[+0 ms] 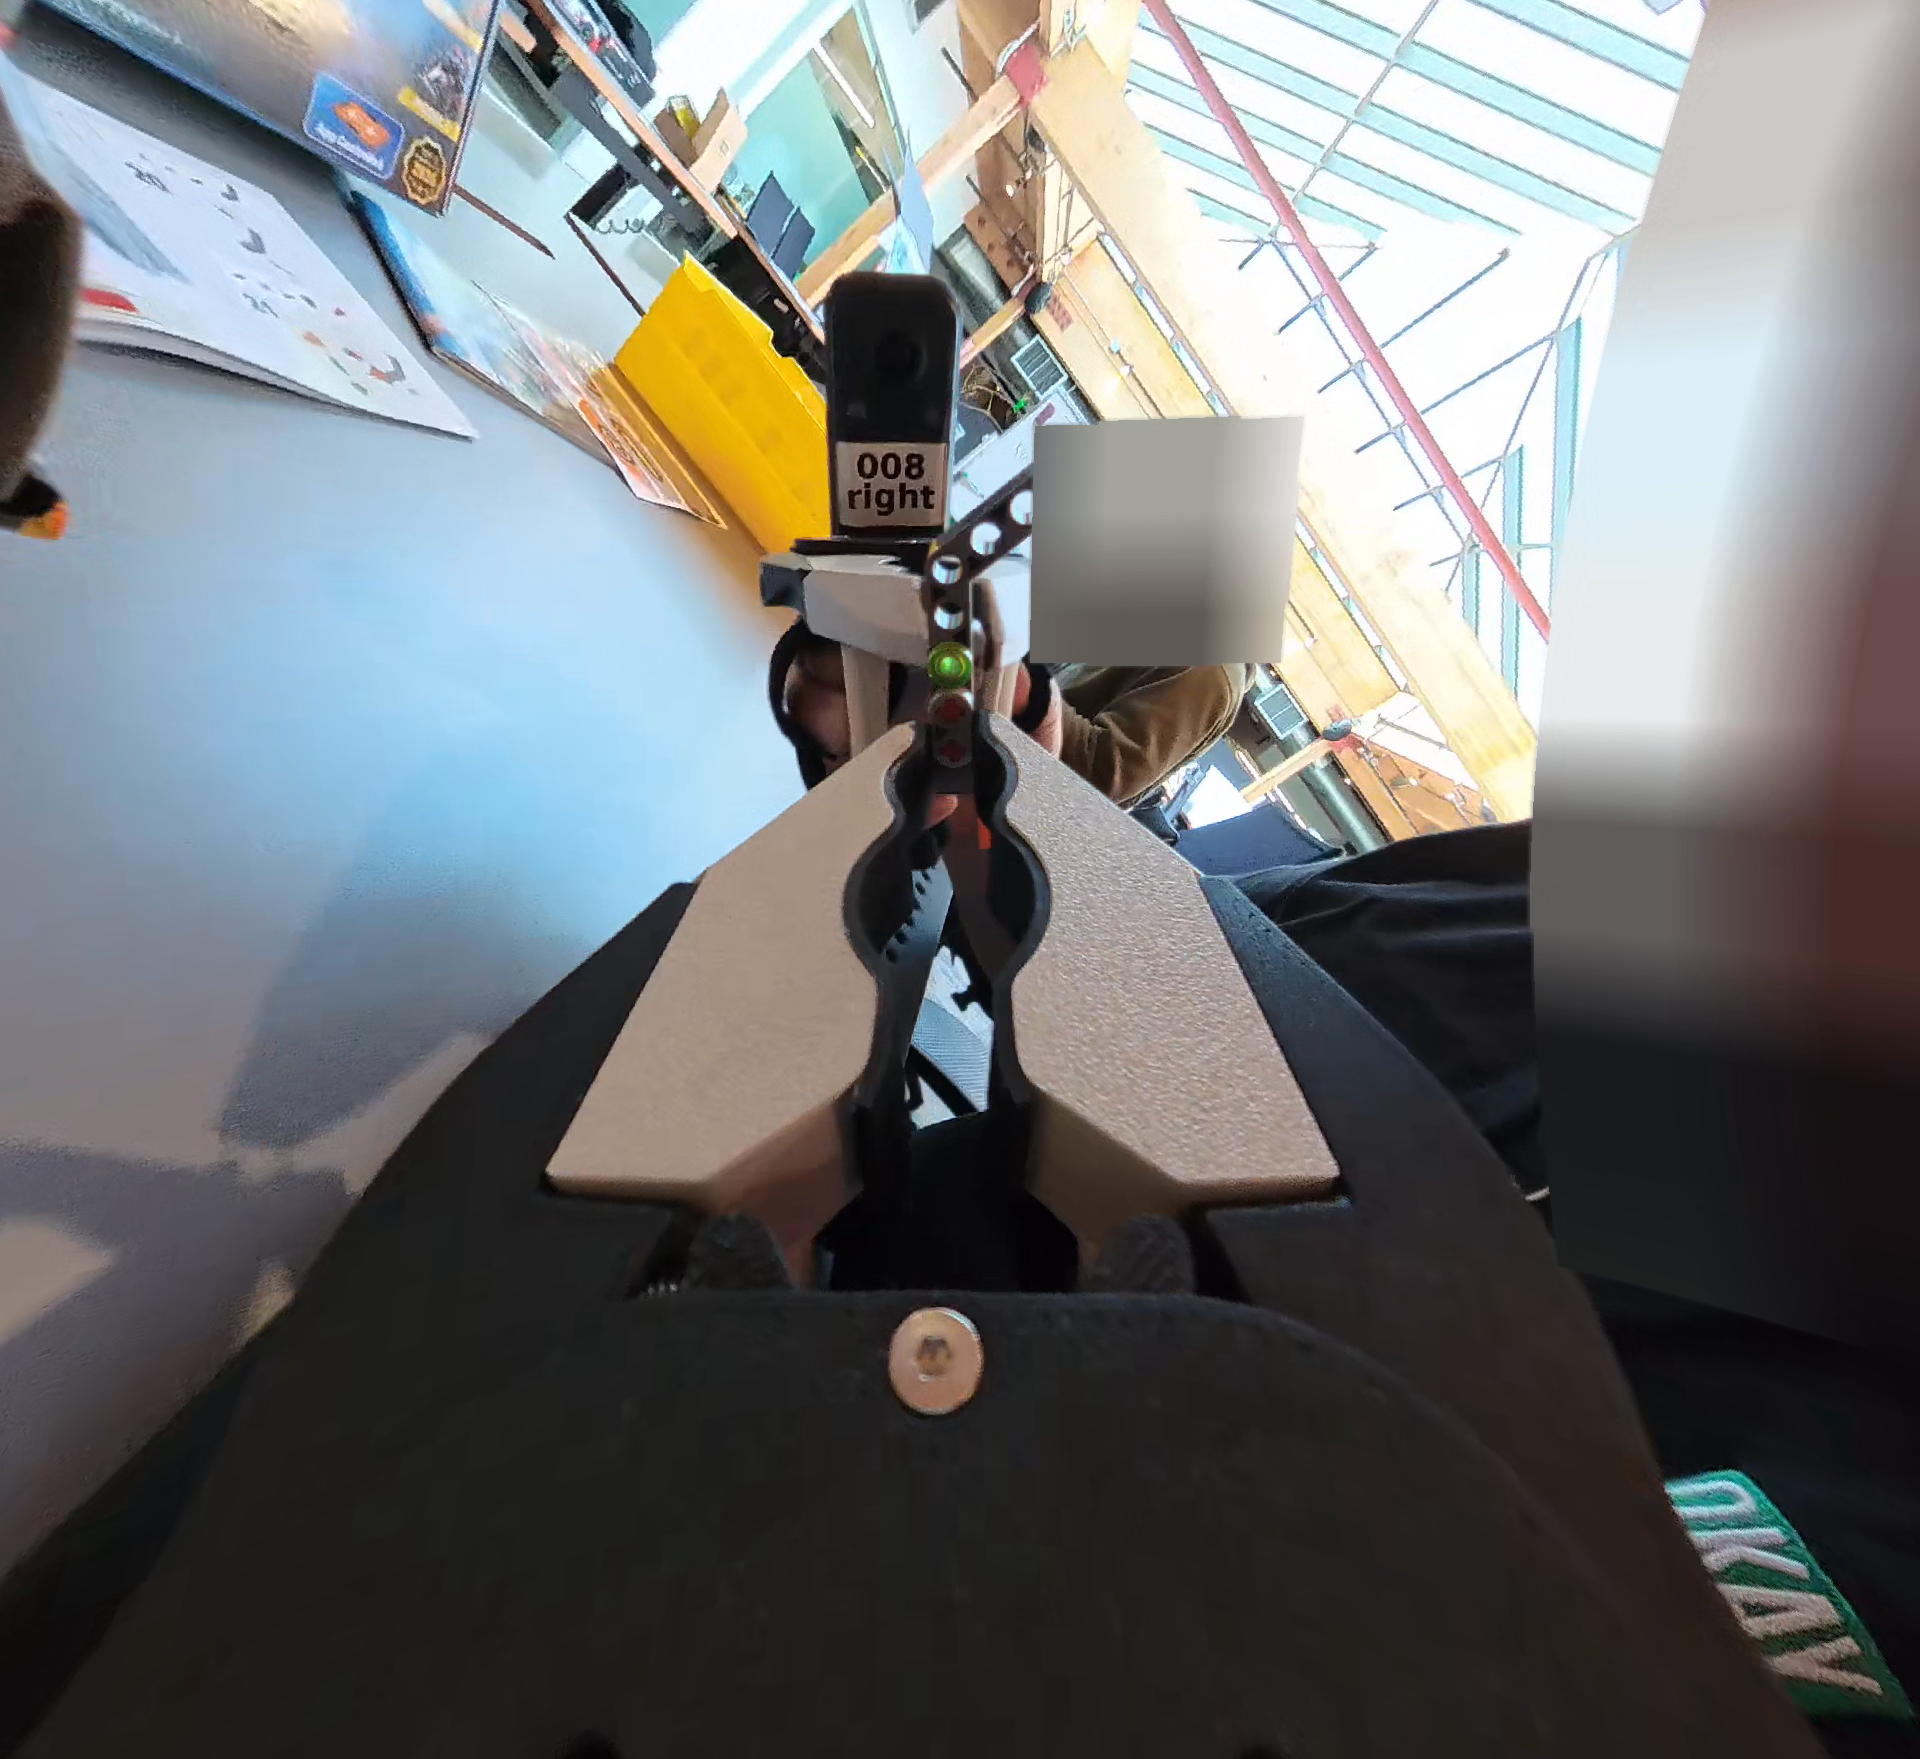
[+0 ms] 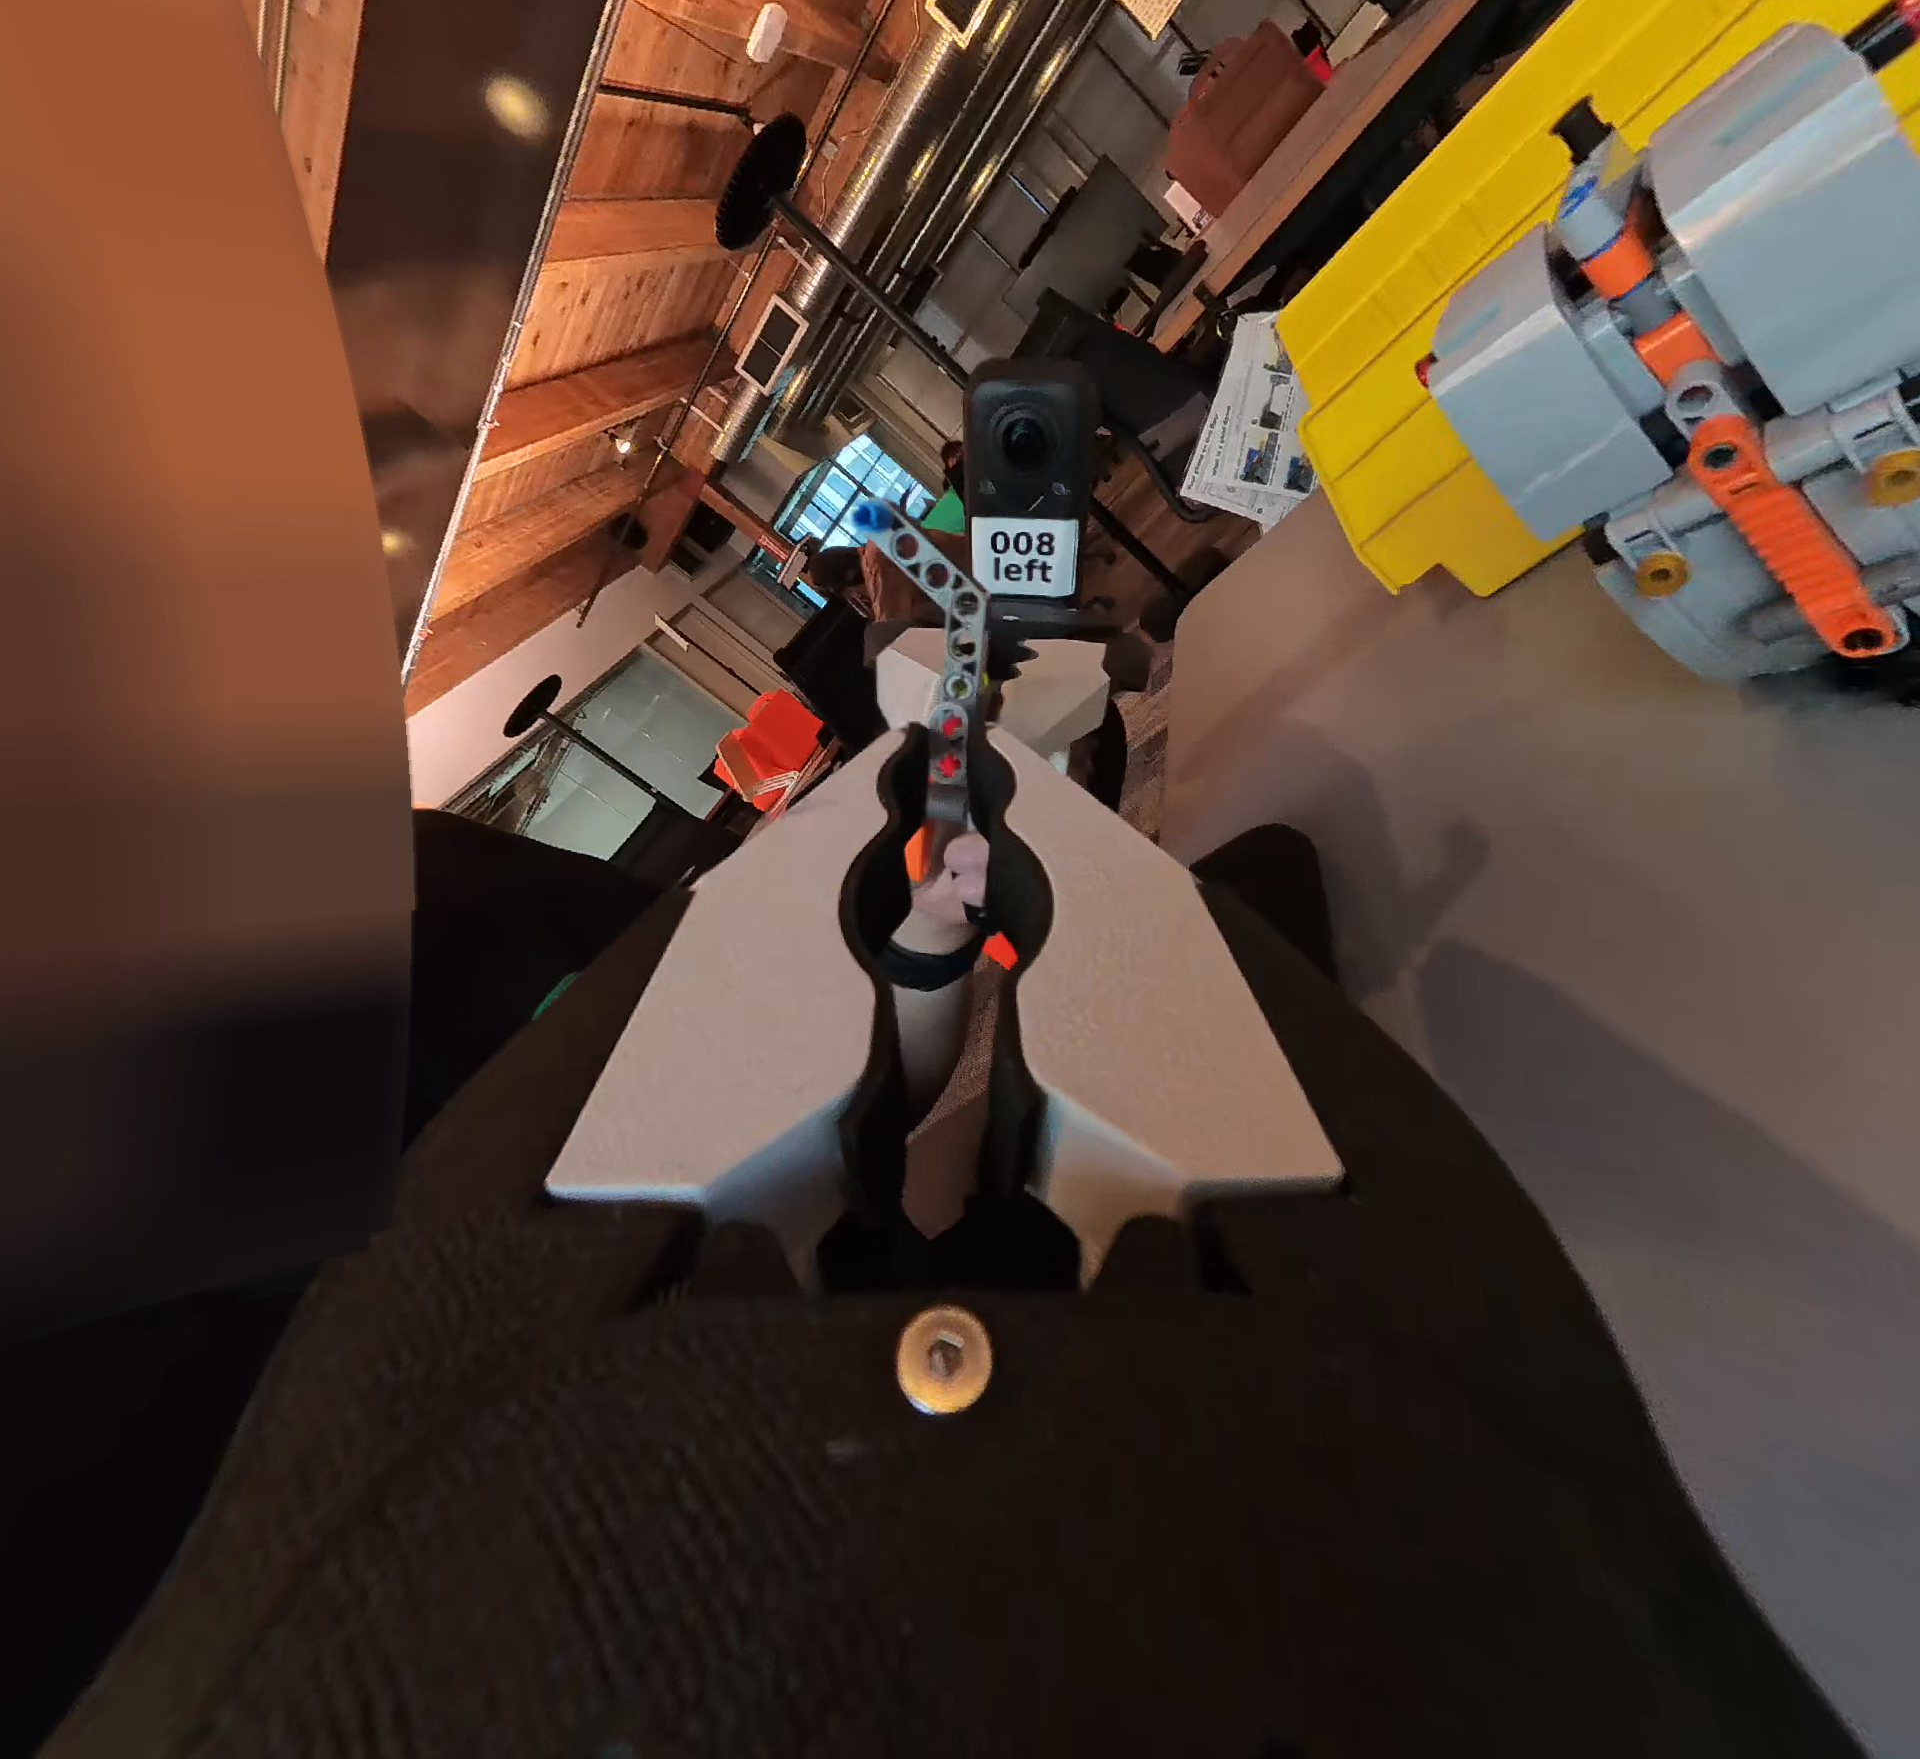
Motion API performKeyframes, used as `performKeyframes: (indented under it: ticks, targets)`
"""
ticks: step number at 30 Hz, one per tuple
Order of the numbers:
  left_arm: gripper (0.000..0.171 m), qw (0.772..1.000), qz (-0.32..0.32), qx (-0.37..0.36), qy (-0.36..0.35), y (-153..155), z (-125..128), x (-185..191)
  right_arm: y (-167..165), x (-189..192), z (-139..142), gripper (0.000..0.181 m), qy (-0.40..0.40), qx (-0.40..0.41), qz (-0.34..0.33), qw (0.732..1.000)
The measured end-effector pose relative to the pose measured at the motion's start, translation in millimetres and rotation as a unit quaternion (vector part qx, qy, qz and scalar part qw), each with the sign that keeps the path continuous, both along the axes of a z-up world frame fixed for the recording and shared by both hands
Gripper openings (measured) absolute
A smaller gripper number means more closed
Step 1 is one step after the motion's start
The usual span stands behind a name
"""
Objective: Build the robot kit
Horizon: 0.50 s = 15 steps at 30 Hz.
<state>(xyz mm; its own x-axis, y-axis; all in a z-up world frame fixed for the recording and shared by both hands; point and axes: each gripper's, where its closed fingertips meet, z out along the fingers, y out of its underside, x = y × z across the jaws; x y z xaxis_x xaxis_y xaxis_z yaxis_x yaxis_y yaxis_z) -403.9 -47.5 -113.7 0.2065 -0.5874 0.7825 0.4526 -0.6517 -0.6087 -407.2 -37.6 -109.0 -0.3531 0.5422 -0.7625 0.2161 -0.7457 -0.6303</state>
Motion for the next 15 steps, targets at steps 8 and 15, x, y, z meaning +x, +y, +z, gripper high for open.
performKeyframes:
  ticks: [8,15]
  targets:
    - [0.005,1.000,-0.003,-0.013,0.019,13,-5,18,9,16,-10,0.007,-0.009,-0.018,0.005,1.000]
    - [0.005,0.998,-0.012,-0.032,0.044,21,-14,27,17,22,-17,0.007,-0.004,-0.049,0.006,0.999]
